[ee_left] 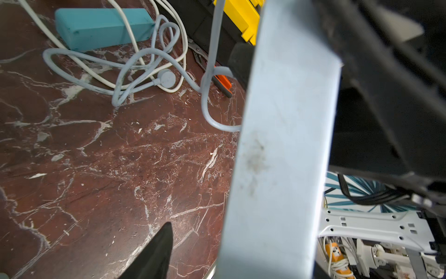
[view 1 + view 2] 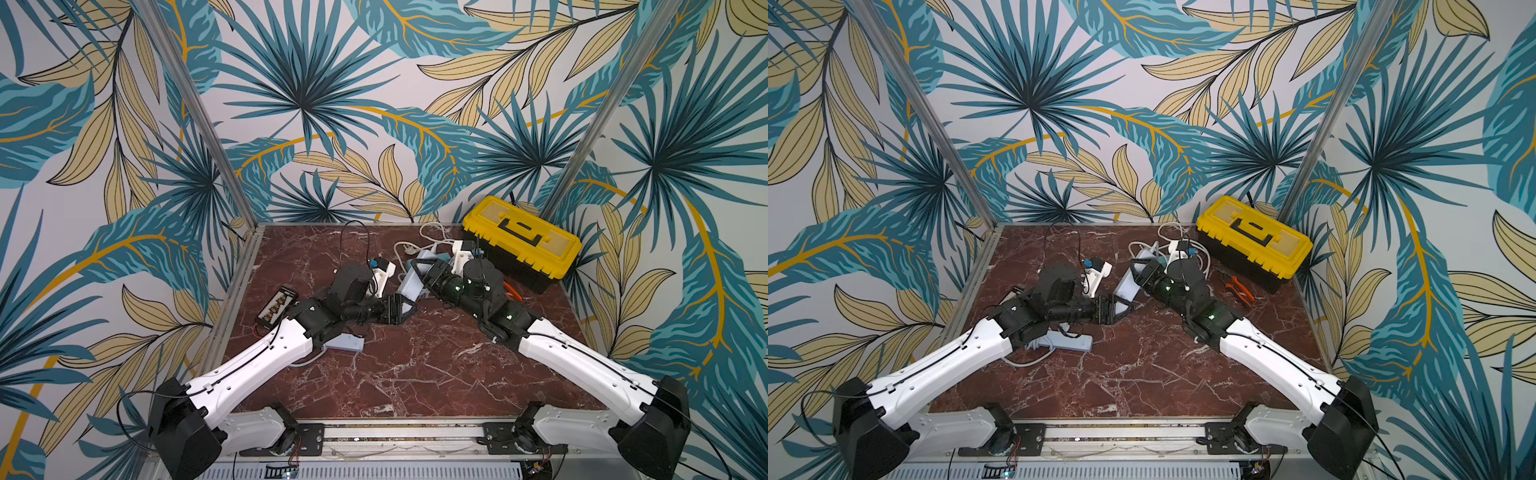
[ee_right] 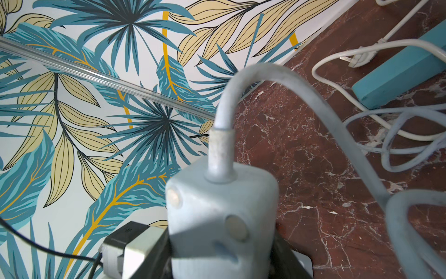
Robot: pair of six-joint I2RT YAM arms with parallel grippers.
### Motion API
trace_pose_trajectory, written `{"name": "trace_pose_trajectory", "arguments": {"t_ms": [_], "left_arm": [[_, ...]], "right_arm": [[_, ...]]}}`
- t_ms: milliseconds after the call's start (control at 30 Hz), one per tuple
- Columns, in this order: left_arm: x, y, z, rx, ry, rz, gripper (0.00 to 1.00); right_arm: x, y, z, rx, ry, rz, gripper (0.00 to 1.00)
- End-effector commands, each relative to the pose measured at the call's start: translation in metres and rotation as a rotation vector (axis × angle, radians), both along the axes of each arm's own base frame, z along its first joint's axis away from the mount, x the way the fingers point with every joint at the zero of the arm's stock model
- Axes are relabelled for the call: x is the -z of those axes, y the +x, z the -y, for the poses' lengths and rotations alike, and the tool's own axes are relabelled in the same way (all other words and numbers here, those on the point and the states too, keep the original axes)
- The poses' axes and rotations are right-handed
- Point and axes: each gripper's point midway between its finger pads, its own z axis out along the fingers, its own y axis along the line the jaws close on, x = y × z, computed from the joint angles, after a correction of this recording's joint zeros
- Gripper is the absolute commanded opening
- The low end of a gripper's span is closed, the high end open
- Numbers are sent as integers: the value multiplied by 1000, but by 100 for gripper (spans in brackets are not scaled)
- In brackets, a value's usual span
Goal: Wrap the cord around the power strip
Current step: Pick up the power strip from the center of the board.
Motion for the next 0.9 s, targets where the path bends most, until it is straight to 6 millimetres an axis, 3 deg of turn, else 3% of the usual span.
{"name": "trace_pose_trajectory", "arguments": {"t_ms": [0, 133, 267, 333, 367, 433, 500, 600, 667, 767, 867], "left_arm": [[-20, 7, -7, -23, 16, 88, 63], [-21, 5, 3, 18, -7, 51, 53], [-23, 7, 11, 45, -16, 40, 36], [-27, 10, 9, 27, -9, 66, 22], [-28, 12, 6, 16, -4, 81, 17], [-34, 17, 0, -16, 6, 117, 4], [-39, 20, -5, -35, 20, 159, 0], [-59, 24, -20, -43, 59, 249, 0], [-82, 25, -30, -43, 65, 315, 0], [-122, 18, -30, 5, 26, 407, 0], [-150, 8, -22, 68, -28, 457, 0]], "right_arm": [[-19, -2, 2, 6, 17, 55, 20], [-21, -2, -5, -23, 48, 52, 20], [-22, -1, -9, -28, 78, 52, 21], [-24, -1, -10, -36, 82, 58, 23], [-25, -2, -11, -41, 80, 64, 25], [-27, -2, -8, -48, 56, 89, 42], [-31, 0, 5, -32, -3, 111, 64], [-38, -3, 44, 34, -176, 169, 76], [-40, -7, 75, 94, -350, 227, 79], [-8, -7, 123, 189, -665, 194, 80], [20, -7, 125, 135, -782, 193, 74]]}}
